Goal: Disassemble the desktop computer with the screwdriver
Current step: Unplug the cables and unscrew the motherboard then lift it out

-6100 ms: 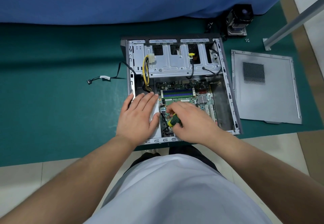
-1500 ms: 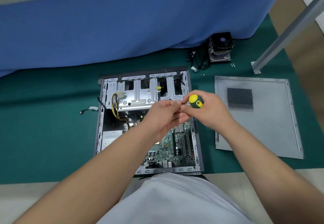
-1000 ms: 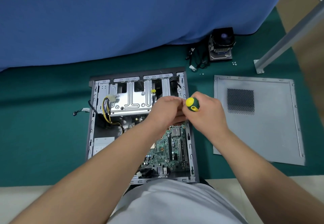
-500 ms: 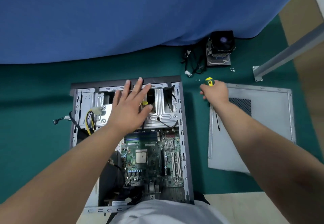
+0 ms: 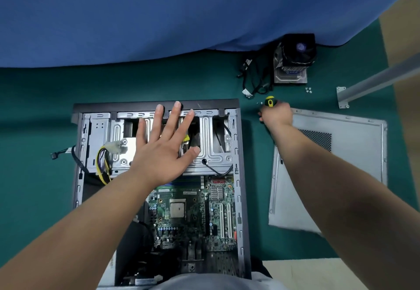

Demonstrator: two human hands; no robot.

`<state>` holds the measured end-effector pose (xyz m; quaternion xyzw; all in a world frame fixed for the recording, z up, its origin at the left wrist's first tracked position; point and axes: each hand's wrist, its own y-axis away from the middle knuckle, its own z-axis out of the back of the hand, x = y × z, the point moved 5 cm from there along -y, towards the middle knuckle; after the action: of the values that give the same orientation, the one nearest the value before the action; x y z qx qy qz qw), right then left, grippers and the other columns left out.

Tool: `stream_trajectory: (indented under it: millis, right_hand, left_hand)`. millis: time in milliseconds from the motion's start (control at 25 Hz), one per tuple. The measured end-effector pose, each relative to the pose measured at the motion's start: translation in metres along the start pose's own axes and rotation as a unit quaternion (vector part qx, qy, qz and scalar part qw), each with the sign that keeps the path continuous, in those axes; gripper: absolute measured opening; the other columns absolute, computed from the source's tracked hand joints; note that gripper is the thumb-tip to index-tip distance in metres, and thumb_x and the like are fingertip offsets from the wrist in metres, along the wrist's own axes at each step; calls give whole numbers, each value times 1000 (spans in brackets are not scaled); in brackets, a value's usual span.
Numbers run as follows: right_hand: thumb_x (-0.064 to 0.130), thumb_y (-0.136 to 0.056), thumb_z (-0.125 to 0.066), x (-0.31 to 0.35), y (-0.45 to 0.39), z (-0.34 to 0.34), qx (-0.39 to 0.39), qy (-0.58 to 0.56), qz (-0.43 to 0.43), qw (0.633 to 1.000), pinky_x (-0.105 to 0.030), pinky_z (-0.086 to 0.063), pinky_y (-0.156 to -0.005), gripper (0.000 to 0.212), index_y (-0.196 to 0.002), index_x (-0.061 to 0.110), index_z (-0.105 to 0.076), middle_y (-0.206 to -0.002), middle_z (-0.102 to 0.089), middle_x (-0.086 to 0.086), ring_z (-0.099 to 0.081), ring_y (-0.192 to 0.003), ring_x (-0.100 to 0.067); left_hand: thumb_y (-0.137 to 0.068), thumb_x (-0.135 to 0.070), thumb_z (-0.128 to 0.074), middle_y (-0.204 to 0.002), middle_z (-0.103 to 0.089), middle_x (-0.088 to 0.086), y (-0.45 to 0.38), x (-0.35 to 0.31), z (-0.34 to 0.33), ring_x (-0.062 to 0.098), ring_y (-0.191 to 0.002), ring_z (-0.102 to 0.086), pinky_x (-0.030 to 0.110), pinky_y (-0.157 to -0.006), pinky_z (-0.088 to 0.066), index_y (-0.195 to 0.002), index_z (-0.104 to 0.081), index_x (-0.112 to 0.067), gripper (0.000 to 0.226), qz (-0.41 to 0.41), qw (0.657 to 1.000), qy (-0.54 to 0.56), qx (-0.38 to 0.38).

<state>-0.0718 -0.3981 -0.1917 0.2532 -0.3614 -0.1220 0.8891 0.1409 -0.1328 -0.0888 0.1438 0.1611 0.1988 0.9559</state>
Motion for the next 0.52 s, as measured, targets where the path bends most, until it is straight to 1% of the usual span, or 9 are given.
stream_trajectory:
  millis: [80,120,200,240,320,360,400,480,520]
  right_hand:
    - [25,-81,-65,0,2,2,-4,2,3,1000,-28,-53,-63,8,-80,17,-68,-68,-74,-4,-75,-68,-20]
    - [27,-81,-67,2,4,6,-8,-5,7,1000,-30,-54,-64,9,-78,18,-67,-70,-75,-5,-75,-67,-20]
    - [31,-82,-73,6,12,16,-9,-26,19,999,-34,-56,-65,15,-78,19,-64,-75,-75,-6,-70,-60,-18]
    - [33,-82,-75,7,19,23,-3,-43,23,999,-33,-54,-62,19,-82,18,-63,-77,-74,-6,-65,-57,-15]
    - [37,-84,-77,8,40,36,28,-89,26,995,-32,-47,-57,31,-98,16,-60,-76,-64,-4,-54,-56,-15]
    - [35,-86,-75,10,53,42,54,-124,28,990,-31,-44,-54,32,-104,16,-56,-76,-59,-3,-51,-56,-14]
    - [29,-90,-71,14,68,47,84,-165,35,982,-30,-42,-51,28,-105,17,-52,-76,-57,-2,-49,-56,-13]
    - [18,-96,-62,25,100,59,134,-236,59,961,-28,-42,-51,16,-103,17,-47,-78,-60,-2,-52,-59,-14]
    - [16,-98,-61,32,117,67,147,-251,79,954,-29,-44,-53,14,-103,16,-48,-82,-64,-3,-56,-63,-15]
  left_hand:
    - [-93,-81,-15,-158,40,-25,-1,0,0,11,-146,42,51,-119,24,-150,27,-56,75,0,1000,1,5]
    - [-93,-81,-14,-158,40,-25,-1,1,0,11,-146,42,52,-119,23,-150,27,-56,75,-1,1000,2,6]
    - [-93,-81,-14,-158,41,-25,-2,1,-1,11,-146,43,53,-119,23,-150,28,-56,75,-3,1000,5,9]
    - [-92,-82,-14,-157,41,-25,-2,1,-1,11,-145,43,53,-119,23,-150,28,-57,75,-4,1000,7,10]
    - [-91,-82,-16,-156,42,-27,-2,1,-1,9,-144,45,52,-118,24,-148,28,-59,76,-7,1000,13,13]
    - [-91,-82,-18,-155,42,-28,-2,1,0,7,-143,46,51,-117,25,-147,28,-61,76,-10,1000,17,17]
    - [-91,-81,-22,-154,43,-30,-2,1,1,6,-142,47,50,-117,26,-147,28,-62,77,-13,999,23,23]
    - [-94,-78,-30,-153,41,-34,0,1,6,4,-142,46,48,-118,26,-147,24,-65,77,-22,998,48,38]
    - [-96,-75,-34,-154,38,-36,2,1,9,4,-143,44,48,-120,24,-149,19,-66,75,-27,997,63,39]
